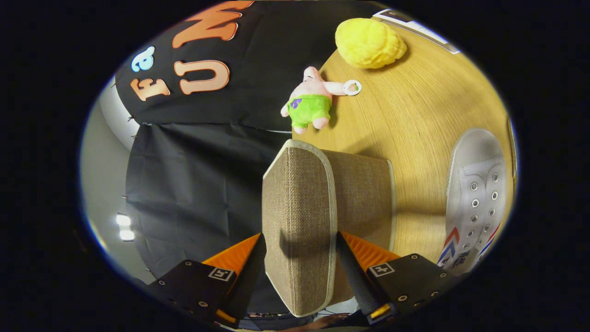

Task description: Open the storage box then place both shoes into the box .Put the left shoe in first, then the right shoe, with the right side of both shoes facing outward in a uniform manner.

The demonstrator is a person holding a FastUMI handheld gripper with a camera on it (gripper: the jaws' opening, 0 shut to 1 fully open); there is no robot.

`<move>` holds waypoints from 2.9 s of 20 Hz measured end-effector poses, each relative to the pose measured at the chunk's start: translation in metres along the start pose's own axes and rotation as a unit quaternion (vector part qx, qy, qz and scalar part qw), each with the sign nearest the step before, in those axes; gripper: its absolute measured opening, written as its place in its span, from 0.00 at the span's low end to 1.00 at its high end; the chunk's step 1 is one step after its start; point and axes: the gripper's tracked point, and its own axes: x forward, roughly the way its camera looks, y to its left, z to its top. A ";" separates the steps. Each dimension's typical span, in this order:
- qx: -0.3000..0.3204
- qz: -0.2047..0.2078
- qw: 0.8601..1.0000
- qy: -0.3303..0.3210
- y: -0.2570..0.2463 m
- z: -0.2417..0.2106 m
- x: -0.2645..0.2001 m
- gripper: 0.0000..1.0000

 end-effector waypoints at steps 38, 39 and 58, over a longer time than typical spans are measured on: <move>0.017 0.132 0.991 -0.018 0.044 -0.004 -0.005 0.81; 0.018 0.137 0.990 -0.018 0.047 -0.005 -0.008 0.76; 0.054 0.087 0.994 0.033 -0.006 -0.042 0.034 0.24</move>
